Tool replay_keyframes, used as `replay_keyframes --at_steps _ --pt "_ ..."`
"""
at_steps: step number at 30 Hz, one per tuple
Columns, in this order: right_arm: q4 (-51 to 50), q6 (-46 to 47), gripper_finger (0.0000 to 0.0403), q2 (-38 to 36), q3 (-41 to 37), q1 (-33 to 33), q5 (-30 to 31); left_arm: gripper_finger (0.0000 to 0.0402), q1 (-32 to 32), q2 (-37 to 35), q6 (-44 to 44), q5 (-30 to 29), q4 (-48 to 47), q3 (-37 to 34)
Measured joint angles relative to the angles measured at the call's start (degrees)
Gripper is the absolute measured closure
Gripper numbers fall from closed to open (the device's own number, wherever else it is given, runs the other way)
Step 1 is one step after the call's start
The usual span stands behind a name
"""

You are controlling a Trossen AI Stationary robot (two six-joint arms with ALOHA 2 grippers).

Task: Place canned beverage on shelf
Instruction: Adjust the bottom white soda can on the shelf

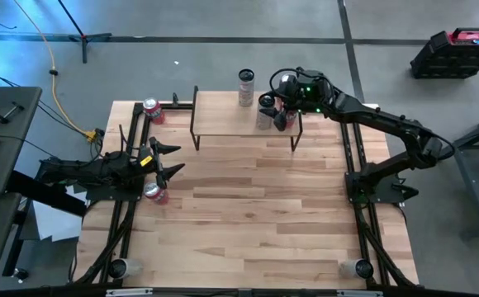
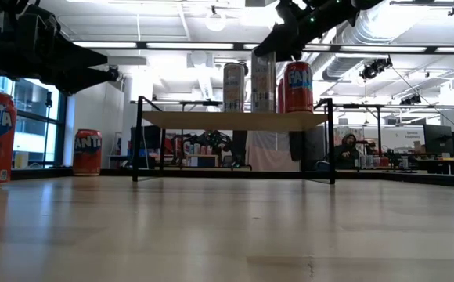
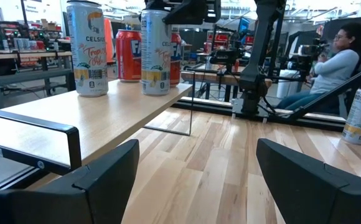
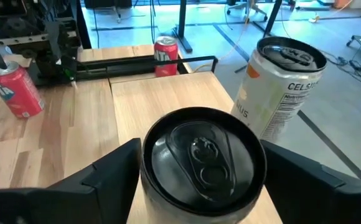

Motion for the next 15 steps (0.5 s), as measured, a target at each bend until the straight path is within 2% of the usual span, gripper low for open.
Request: replay_keyframes --at_steps 9,15 --pt "-0.4 0.2 0.0095 0.0 0.0 0.0 0.0 0.0088 0.0 0.0 0.0 0.0 0.0 0.0" --pt "-0.1 1.3 0.0144 0.0 0.0 0.0 0.0 0.0088 0.0 0.0 0.0 0.0 0.0 0.0"
